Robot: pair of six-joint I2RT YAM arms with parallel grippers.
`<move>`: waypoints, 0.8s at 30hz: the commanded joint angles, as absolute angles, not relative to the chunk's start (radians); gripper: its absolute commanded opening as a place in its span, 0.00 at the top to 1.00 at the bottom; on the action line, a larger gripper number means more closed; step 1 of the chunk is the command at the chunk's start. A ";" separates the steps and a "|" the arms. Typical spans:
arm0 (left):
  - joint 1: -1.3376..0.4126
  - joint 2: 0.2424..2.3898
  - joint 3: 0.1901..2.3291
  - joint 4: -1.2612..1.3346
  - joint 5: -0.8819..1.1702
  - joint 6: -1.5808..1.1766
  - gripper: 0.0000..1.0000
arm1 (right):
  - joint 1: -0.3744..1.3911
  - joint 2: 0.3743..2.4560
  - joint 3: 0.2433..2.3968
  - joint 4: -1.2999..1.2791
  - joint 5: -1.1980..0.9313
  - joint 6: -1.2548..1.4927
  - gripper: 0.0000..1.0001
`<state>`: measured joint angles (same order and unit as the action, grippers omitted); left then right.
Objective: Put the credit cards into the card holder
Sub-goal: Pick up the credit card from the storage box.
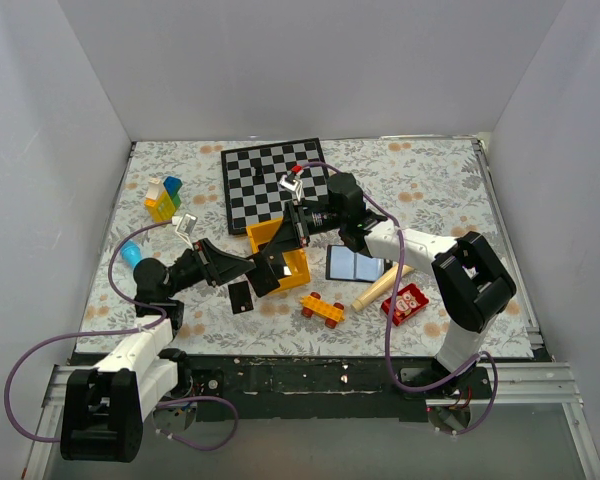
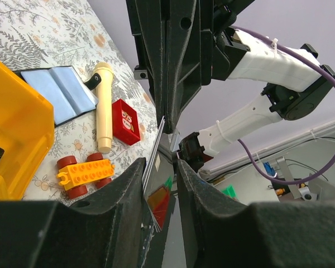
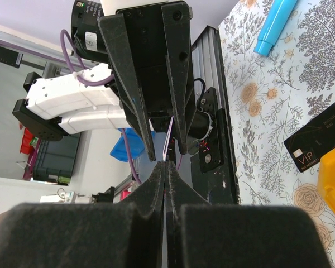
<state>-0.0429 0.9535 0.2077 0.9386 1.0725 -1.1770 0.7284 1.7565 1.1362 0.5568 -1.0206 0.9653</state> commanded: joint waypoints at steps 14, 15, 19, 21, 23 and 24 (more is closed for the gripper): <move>-0.041 0.931 0.222 0.813 1.012 -1.100 0.64 | 0.709 1.723 1.169 0.462 -0.991 0.854 0.99; -0.041 0.931 0.222 0.802 1.008 -1.097 0.62 | 0.709 1.721 1.167 0.462 -0.991 0.854 0.99; -0.041 0.923 0.225 0.744 0.983 -1.071 0.61 | 0.704 1.715 1.167 0.462 -0.991 0.856 0.99; -0.041 0.916 0.233 0.674 0.959 -1.033 0.59 | 0.703 1.718 1.167 0.462 -0.994 0.856 0.99; -0.041 0.902 0.245 0.596 0.931 -1.005 0.58 | 0.704 1.720 1.170 0.459 -1.002 0.854 0.99; -0.040 0.891 0.255 0.548 0.910 -0.985 0.58 | 0.704 1.723 1.169 0.459 -1.005 0.854 0.99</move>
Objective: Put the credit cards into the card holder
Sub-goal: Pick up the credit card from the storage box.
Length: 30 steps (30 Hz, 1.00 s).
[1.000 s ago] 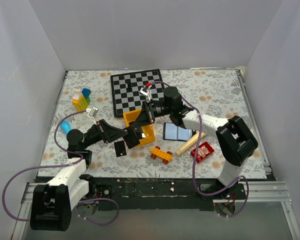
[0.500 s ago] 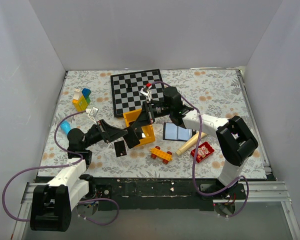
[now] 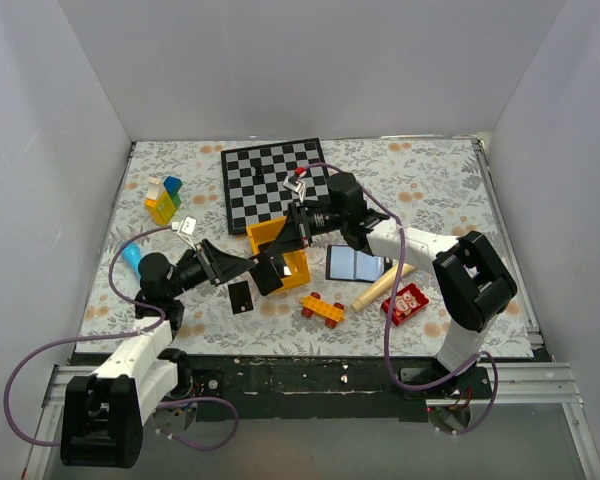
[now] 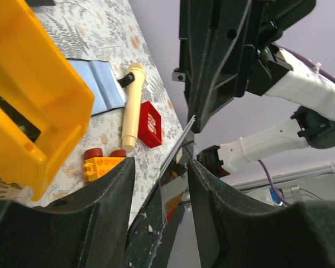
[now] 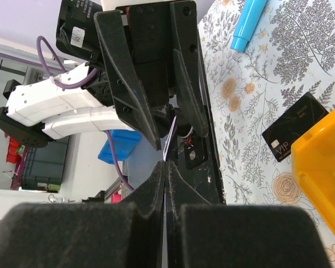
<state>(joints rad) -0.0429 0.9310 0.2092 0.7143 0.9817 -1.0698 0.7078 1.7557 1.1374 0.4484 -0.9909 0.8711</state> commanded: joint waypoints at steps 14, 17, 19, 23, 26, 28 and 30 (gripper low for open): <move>-0.017 0.784 0.403 0.100 0.684 -0.842 0.42 | 0.752 1.721 1.305 -0.057 -0.764 0.529 0.99; -0.015 0.769 0.416 0.034 0.649 -0.813 0.42 | 0.770 1.732 1.368 -0.197 -0.655 0.453 0.99; -0.017 0.752 0.419 0.006 0.623 -0.804 0.42 | 0.787 1.746 1.417 -0.251 -0.628 0.428 0.99; -0.015 0.730 0.431 -0.066 0.577 -0.785 0.41 | 0.824 1.770 1.480 -0.333 -0.568 0.391 0.99; -0.015 0.712 0.413 -0.048 0.580 -0.802 0.41 | 0.818 1.746 1.448 -0.266 -0.567 0.446 0.99; -0.015 0.703 0.394 -0.014 0.594 -0.822 0.41 | 0.799 1.724 1.408 -0.168 -0.610 0.517 0.99; -0.015 0.696 0.374 0.053 0.627 -0.851 0.41 | 0.766 1.720 1.372 -0.053 -0.679 0.613 0.99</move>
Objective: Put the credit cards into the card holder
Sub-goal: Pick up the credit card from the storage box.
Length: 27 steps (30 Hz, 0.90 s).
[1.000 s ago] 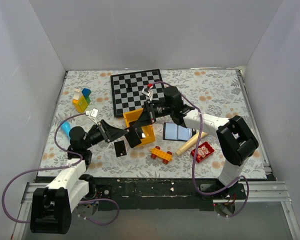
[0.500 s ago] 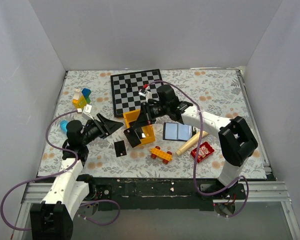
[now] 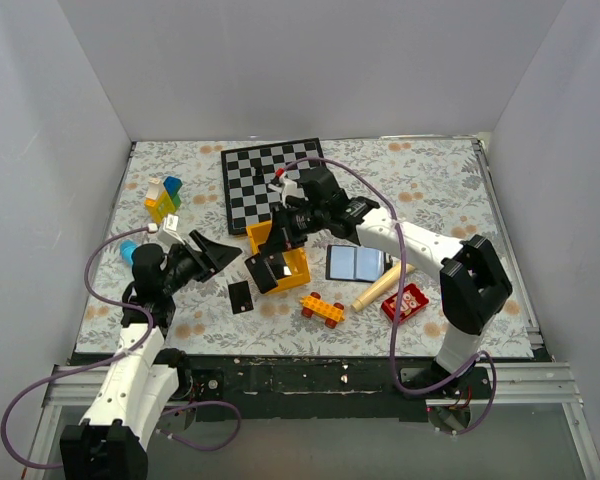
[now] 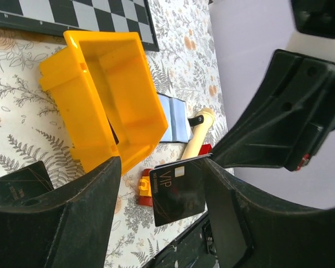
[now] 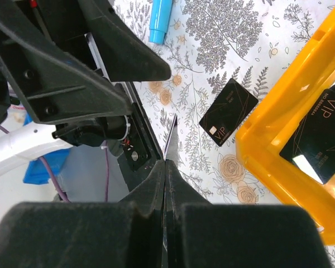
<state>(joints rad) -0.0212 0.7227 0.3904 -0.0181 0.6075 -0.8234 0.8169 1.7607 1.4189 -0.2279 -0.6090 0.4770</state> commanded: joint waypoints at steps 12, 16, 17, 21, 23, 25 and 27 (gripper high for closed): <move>-0.015 0.669 0.275 0.328 0.788 -0.966 0.40 | 0.726 1.784 1.339 0.388 -0.856 0.972 0.99; -0.015 0.675 0.270 0.393 0.807 -1.002 0.39 | 0.726 1.809 1.330 0.471 -0.879 1.043 0.99; -0.015 0.678 0.267 0.408 0.810 -1.009 0.39 | 0.726 1.813 1.327 0.483 -0.882 1.051 0.99; -0.015 0.690 0.255 0.458 0.815 -1.038 0.39 | 0.726 1.822 1.322 0.521 -0.896 1.083 0.99; -0.015 0.698 0.245 0.489 0.822 -1.054 0.41 | 0.726 1.825 1.318 0.541 -0.902 1.097 0.99; -0.015 0.696 0.245 0.495 0.822 -1.057 0.50 | 0.726 1.822 1.312 0.551 -0.902 1.101 0.99; -0.014 0.692 0.242 0.494 0.825 -1.055 0.61 | 0.726 1.818 1.305 0.551 -0.899 1.097 0.99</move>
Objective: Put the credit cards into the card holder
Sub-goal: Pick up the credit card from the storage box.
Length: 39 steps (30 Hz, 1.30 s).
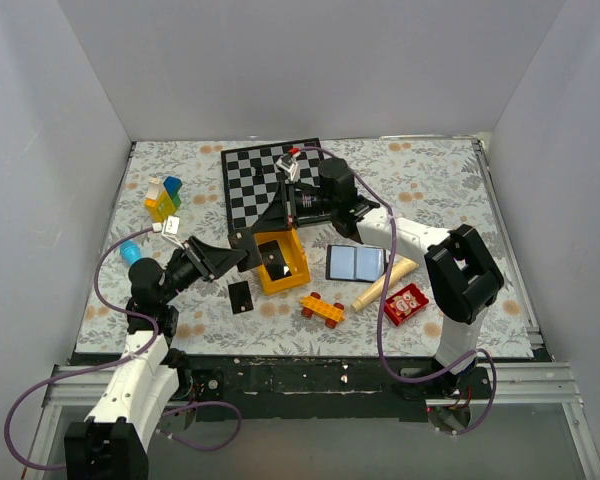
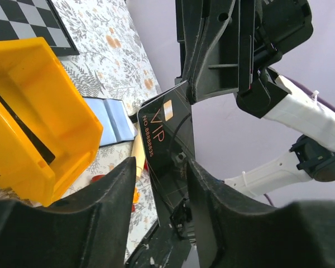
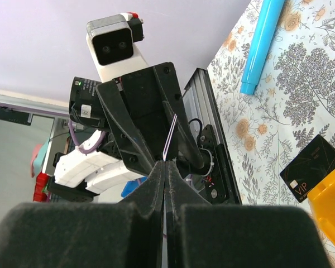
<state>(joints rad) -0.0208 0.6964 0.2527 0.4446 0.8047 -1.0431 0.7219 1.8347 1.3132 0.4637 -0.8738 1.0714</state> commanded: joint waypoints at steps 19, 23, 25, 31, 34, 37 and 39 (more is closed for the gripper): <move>-0.015 0.706 0.229 0.591 0.914 -1.078 1.00 | 0.681 1.787 1.262 0.534 -0.931 1.071 0.99; -0.015 0.713 0.232 0.600 0.908 -1.083 1.00 | 0.681 1.793 1.258 0.578 -0.951 1.095 0.95; -0.015 0.715 0.235 0.609 0.900 -1.091 1.00 | 0.680 1.795 1.252 0.607 -0.959 1.114 0.85; -0.015 0.741 0.247 0.664 0.887 -1.114 1.00 | 0.686 1.796 1.244 0.623 -0.979 1.120 0.75; -0.014 0.767 0.255 0.702 0.887 -1.129 1.00 | 0.686 1.798 1.241 0.630 -0.985 1.126 0.75; -0.015 0.781 0.261 0.719 0.887 -1.138 1.00 | 0.689 1.798 1.239 0.640 -0.989 1.131 0.75; -0.015 0.787 0.267 0.722 0.887 -1.137 1.00 | 0.692 1.799 1.239 0.646 -0.992 1.137 0.75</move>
